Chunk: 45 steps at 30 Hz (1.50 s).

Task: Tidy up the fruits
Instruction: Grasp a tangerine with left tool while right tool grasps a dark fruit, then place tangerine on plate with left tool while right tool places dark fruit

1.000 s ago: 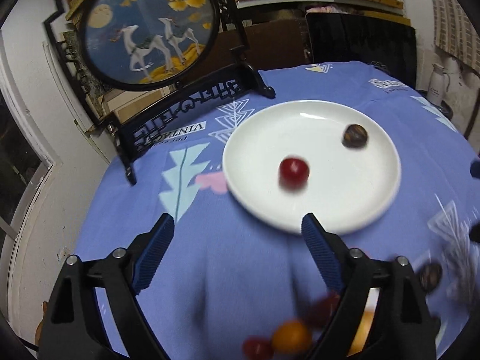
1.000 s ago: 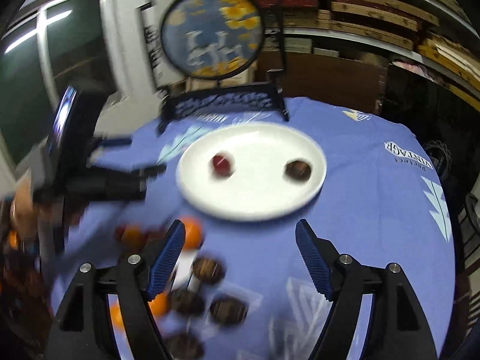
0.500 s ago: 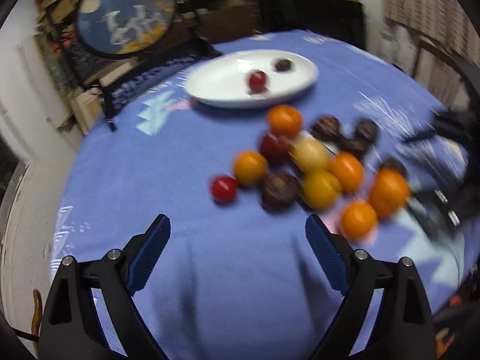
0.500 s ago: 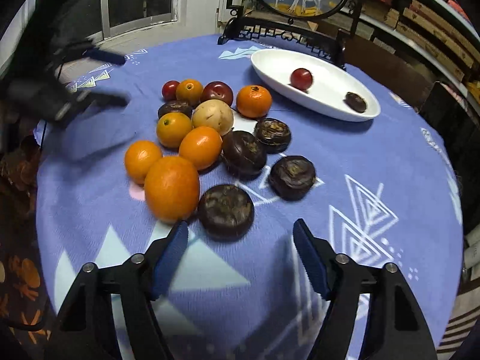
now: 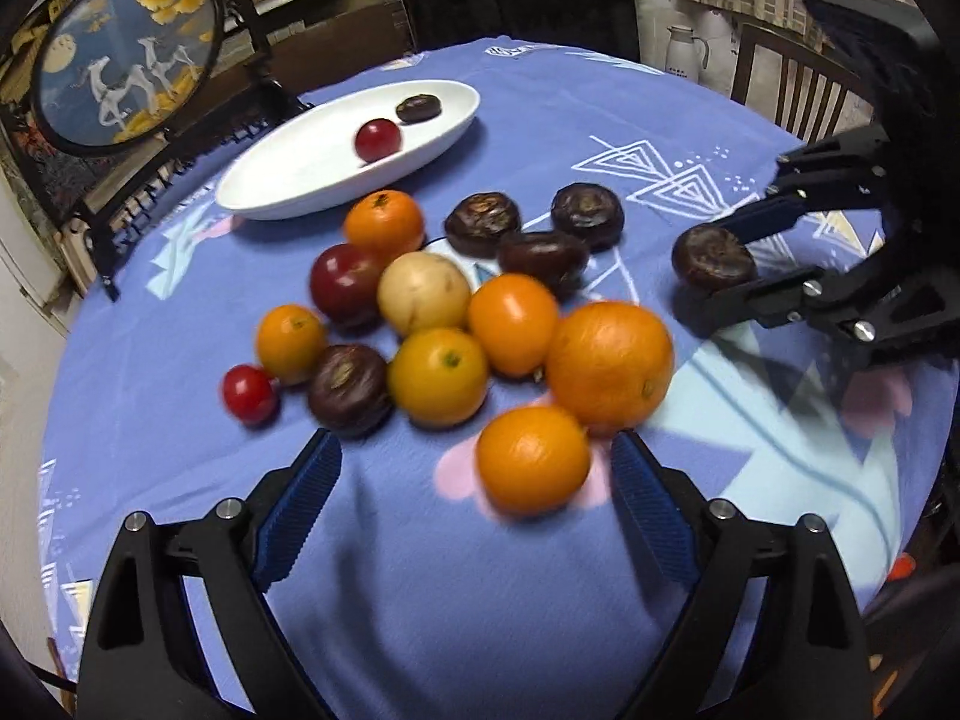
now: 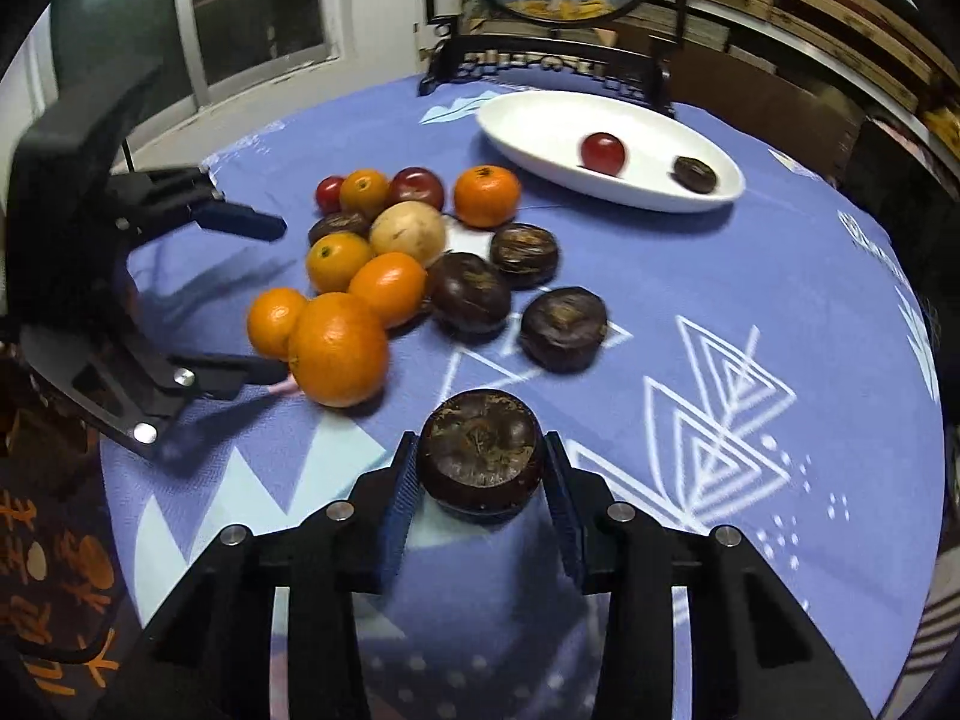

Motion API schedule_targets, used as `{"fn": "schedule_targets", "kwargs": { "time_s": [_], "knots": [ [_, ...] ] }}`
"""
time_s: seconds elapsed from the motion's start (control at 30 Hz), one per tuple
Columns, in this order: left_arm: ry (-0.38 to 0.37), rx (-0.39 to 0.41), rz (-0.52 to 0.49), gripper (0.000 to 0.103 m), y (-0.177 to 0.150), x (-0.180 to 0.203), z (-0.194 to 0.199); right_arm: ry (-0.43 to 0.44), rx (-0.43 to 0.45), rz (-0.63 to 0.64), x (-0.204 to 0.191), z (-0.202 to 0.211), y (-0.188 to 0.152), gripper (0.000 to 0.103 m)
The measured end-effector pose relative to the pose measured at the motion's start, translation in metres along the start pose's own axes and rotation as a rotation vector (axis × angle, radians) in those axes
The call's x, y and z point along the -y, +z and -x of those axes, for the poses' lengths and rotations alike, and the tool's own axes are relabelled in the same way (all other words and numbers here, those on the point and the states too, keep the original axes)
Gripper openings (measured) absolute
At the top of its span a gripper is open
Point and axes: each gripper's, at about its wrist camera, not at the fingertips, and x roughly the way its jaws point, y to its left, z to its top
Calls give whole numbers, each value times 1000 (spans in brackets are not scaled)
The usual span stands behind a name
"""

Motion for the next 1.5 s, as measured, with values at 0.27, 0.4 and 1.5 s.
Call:
{"fn": "schedule_targets", "kwargs": {
  "time_s": [0.27, 0.4, 1.5],
  "knots": [
    [-81, -30, 26, 37, -4, 5, 7, 4, 15, -49, 5, 1, -7, 41],
    [-58, -12, 60, 37, -9, -5, 16, 24, 42, -59, 1, 7, -6, 41],
    [288, 183, 299, 37, 119, -101, 23, 21, 305, -126, 28, 39, 115, 41]
  ]
}}
